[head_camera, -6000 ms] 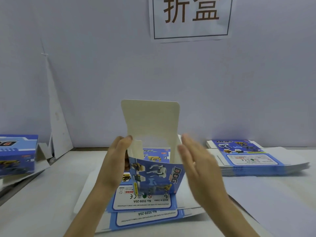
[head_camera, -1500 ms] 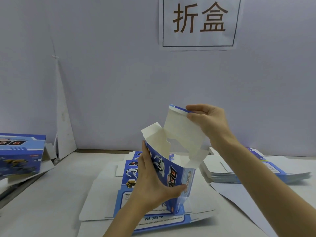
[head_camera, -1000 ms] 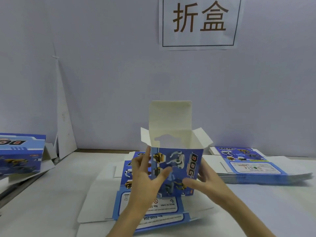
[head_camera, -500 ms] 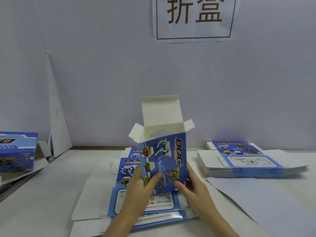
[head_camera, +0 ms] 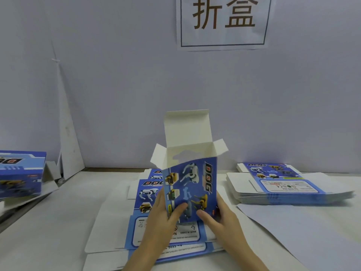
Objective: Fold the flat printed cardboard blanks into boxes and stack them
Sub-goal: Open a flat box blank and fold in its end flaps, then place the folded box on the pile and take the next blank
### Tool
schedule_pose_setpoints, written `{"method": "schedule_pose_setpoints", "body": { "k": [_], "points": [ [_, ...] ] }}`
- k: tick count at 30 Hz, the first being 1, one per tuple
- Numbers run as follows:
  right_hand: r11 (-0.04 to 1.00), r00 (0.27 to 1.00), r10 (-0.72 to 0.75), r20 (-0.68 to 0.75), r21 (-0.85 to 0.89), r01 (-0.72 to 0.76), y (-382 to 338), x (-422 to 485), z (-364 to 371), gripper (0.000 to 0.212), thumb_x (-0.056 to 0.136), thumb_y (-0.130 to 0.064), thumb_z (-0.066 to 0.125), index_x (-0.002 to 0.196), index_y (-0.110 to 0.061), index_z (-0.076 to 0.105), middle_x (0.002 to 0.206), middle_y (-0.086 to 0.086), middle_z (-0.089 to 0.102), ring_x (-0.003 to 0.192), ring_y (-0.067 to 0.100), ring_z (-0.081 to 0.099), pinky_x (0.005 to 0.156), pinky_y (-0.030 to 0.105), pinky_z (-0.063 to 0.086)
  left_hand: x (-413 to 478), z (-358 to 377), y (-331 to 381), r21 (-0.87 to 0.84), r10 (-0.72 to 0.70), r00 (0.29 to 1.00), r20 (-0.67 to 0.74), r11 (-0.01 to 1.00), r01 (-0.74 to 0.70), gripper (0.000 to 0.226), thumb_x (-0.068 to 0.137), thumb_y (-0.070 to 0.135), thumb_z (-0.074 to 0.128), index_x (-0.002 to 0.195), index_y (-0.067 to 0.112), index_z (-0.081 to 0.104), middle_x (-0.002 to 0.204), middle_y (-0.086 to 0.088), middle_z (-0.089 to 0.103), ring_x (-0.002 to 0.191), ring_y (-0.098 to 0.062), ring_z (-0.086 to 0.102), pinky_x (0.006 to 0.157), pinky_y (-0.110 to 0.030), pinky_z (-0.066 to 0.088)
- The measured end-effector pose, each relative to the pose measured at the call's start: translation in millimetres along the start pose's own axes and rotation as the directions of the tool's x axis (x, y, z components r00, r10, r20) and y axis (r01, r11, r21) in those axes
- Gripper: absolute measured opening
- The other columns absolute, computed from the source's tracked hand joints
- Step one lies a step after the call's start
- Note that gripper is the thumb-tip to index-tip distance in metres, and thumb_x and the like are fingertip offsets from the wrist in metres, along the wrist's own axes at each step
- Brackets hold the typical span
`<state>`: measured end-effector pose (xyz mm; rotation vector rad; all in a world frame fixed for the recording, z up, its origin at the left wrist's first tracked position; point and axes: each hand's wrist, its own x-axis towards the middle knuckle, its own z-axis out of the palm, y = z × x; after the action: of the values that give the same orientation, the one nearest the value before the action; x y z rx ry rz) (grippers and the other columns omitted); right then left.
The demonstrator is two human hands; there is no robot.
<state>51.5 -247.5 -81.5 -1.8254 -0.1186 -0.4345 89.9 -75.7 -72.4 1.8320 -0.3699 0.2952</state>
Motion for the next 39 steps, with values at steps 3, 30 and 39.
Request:
{"method": "schedule_pose_setpoints", "body": {
  "k": [3,30,39],
  "points": [
    [1.000,1.000,0.018,0.000,-0.010,-0.018,-2.7,-0.3,0.5,0.064,0.075,-0.047,0.065,0.128,-0.056,0.028,0.113,-0.035,0.057,0.102,-0.008,0.062,0.071,0.013,0.054,1.8,0.3,-2.2,-0.012,-0.040,0.999,-0.020,0.999,0.039,0.051,0.080,0.050,0.051,0.121,0.022,0.057,0.112,0.005,0.065,0.098,0.001,0.060,0.066,0.000,0.043],
    [0.997,0.971,-0.080,0.223,0.019,0.077,-92.8,10.6,-46.2,0.116,0.055,-0.057,0.079,0.139,-0.065,-0.001,0.148,-0.031,0.025,0.135,-0.001,0.035,0.109,0.034,0.040,16.5,-43.6,55.7,-0.057,0.257,0.966,0.034,0.965,-0.255,0.043,0.083,0.068,0.044,0.069,0.033,0.065,0.063,0.009,0.065,0.057,0.002,0.058,0.055,-0.011,0.043],
    [0.981,0.969,-0.074,0.236,-0.156,0.113,-87.0,6.6,-43.7,0.038,0.076,-0.012,0.080,0.097,-0.039,0.064,0.091,-0.030,0.069,0.088,-0.012,0.062,0.070,0.005,0.046,25.5,-71.4,53.9,0.008,0.096,0.954,0.285,0.995,-0.102,0.076,0.050,0.053,0.088,0.116,0.029,0.059,0.112,0.011,0.068,0.103,-0.007,0.065,0.074,-0.018,0.055]
  ]
}}
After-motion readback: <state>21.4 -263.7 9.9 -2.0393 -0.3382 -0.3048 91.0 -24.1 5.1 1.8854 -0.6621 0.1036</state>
